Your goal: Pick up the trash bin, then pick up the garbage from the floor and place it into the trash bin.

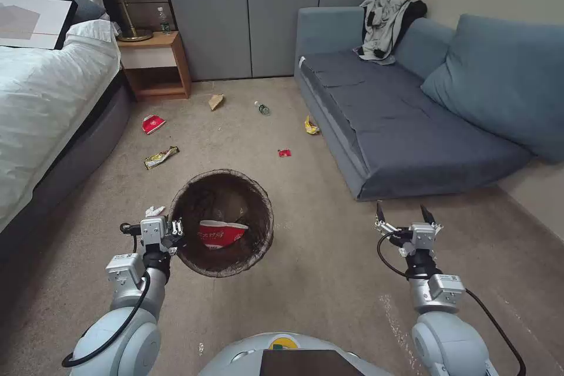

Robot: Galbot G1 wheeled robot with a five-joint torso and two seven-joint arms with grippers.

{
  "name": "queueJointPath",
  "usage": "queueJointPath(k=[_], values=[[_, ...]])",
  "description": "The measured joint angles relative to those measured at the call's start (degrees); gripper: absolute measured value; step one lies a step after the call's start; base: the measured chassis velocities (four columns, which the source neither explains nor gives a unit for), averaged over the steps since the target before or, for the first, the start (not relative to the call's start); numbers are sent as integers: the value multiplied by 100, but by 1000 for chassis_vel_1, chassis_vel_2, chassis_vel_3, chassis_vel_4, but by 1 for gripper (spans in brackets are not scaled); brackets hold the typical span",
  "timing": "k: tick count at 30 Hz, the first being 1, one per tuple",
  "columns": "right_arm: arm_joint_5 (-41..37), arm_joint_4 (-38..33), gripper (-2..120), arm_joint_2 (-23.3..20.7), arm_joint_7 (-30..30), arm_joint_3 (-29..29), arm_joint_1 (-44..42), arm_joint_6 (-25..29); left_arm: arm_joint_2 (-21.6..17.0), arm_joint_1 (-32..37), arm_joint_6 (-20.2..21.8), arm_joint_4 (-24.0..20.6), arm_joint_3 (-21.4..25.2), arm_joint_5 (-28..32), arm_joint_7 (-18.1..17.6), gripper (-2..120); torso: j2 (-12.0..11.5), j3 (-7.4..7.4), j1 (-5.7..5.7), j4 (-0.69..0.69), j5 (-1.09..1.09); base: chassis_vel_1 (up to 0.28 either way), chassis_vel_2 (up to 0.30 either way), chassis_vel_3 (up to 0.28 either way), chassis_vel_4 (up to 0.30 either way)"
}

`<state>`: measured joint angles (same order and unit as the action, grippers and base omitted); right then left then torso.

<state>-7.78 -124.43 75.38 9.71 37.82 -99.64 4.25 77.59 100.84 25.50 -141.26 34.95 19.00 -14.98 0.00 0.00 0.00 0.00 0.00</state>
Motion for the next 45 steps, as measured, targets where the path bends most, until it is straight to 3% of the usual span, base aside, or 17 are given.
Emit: queueJointPath(k=[45], values=[[28,-57,100,37,-64,20,-61,45,52,56,-1,-59,-29,-45,24,0,0,0,0,1,0,-26,31,29,-28]])
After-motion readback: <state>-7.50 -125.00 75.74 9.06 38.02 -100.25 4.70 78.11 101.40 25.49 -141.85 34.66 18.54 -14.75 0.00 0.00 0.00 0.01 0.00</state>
